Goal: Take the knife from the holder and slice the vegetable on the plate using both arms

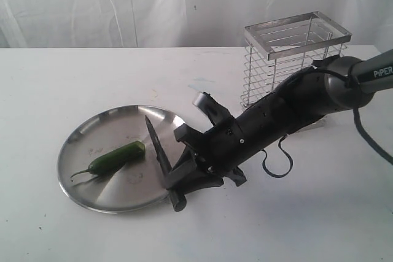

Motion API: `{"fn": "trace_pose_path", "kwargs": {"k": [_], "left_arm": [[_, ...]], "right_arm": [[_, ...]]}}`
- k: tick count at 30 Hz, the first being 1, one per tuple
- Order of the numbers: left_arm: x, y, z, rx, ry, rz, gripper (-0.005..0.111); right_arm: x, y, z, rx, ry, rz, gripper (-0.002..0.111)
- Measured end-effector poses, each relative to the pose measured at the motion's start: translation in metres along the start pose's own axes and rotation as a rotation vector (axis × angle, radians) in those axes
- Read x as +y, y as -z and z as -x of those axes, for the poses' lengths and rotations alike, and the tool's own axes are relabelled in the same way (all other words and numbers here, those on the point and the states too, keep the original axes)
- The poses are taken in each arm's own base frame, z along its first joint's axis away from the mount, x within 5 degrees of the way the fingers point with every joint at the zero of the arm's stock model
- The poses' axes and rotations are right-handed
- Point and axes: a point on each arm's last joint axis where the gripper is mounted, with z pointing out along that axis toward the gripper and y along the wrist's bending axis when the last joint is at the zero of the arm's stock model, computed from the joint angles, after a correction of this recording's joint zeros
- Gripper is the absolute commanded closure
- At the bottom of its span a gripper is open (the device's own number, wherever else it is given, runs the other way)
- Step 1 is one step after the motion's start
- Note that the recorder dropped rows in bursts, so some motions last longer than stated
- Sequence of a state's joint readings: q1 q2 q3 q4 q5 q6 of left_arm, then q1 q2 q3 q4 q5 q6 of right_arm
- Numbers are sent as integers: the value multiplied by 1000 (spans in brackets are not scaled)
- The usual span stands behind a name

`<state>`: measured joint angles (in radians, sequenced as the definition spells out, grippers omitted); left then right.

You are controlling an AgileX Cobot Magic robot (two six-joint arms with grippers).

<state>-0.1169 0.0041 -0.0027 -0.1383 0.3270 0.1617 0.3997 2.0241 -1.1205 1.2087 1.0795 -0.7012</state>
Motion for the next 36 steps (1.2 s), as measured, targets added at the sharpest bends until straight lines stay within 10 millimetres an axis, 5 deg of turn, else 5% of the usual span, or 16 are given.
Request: {"fn": "trace_pose_path", "kwargs": {"k": [19,26,32,36], "left_arm": [[1,0,0,5,-80,13,107],[1,0,0,5,-81,14,107],[1,0,0,3,-82,15,107],[1,0,0,3,-82,15,107]], "right_arm": [[5,7,-8,83,114,78,108],[4,15,2,-99,-43,250,108],[-27,1,-37,-31,-151,225,108],[-31,-1,-44,-21,-149,222,108]]}}
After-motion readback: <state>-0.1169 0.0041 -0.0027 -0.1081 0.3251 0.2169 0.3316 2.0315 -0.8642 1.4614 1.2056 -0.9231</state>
